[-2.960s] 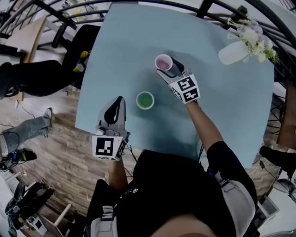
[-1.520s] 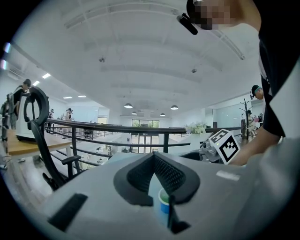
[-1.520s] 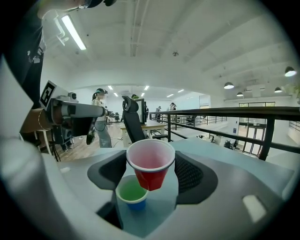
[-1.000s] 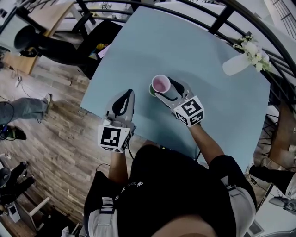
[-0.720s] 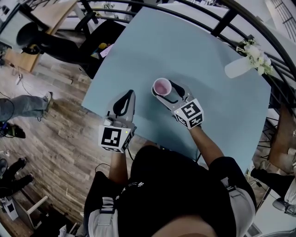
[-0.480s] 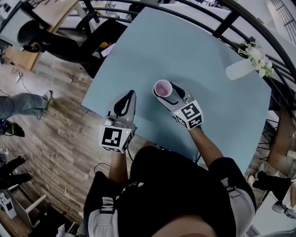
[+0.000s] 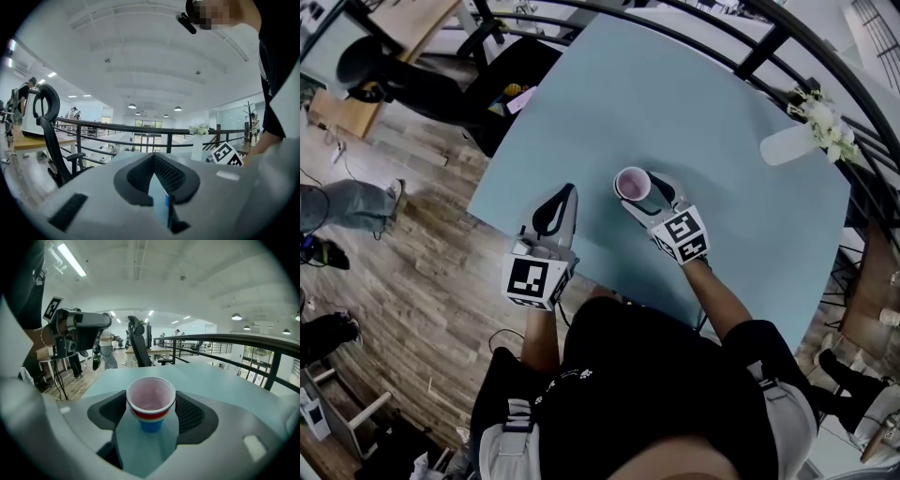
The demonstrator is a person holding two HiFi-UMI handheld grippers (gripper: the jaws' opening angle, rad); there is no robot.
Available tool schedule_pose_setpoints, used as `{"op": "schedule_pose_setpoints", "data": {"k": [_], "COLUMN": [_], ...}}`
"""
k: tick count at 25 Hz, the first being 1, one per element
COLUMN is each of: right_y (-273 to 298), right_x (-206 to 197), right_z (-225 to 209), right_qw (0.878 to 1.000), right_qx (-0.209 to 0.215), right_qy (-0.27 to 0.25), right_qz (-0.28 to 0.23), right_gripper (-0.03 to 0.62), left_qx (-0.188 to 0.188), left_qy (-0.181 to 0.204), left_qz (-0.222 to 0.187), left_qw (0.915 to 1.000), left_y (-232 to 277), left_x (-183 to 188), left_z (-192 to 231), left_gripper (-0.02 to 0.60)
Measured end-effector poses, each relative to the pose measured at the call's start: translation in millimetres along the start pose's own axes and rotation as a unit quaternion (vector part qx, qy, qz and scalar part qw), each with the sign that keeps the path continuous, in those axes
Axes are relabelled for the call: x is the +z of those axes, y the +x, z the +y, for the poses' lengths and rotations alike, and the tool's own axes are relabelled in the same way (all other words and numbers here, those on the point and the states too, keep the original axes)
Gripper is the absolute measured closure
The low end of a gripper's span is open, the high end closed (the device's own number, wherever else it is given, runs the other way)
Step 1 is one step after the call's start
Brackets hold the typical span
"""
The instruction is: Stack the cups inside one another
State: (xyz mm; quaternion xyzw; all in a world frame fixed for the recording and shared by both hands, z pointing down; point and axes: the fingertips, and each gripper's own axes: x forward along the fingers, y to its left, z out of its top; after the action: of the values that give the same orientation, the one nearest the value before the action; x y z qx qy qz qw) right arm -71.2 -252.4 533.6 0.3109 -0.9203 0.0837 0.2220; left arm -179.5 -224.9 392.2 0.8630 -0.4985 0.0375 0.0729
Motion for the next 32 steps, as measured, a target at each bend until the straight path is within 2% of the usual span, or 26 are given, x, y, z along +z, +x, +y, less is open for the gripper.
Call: {"op": "schedule_pose_setpoints", "data": {"k": [16,20,25,28,32], "right_y": [4,0,-13,-24,-41], "right_x": [-4,3,24,40,61], "right_z": [3,6,7,6,0], "right_qw": [1.000,1.000,0.998,0.996,0.991], "right_qx": [0.011,0.014,0.013,0.007,-0.009], "right_qy": [0.006,0.010,0.041,0.054,0.058], "right_qz": [0.016,0.002,-0.043,-0.075,-0.121], "right_gripper": [0.252,0.252,0.253,0.285,0.387], "left_qx": [-0.003,-0.004,-0.008,-0.009,-0.013], "left_qy": [0.005,0.006,0.010,0.010,0.008], "left_qz": [-0.005,-0.006,-0.006,-0.004,-0.004], "left_qw": [1.0000,1.0000,0.9999,0.9999,0.9999], "left_y": [1,1,2,2,4], "left_x": [1,2,3,3,3], "left_z": [4,3,1,-1,-5], "left_gripper": [0.589,0.589,0.589,0.589,0.589]}}
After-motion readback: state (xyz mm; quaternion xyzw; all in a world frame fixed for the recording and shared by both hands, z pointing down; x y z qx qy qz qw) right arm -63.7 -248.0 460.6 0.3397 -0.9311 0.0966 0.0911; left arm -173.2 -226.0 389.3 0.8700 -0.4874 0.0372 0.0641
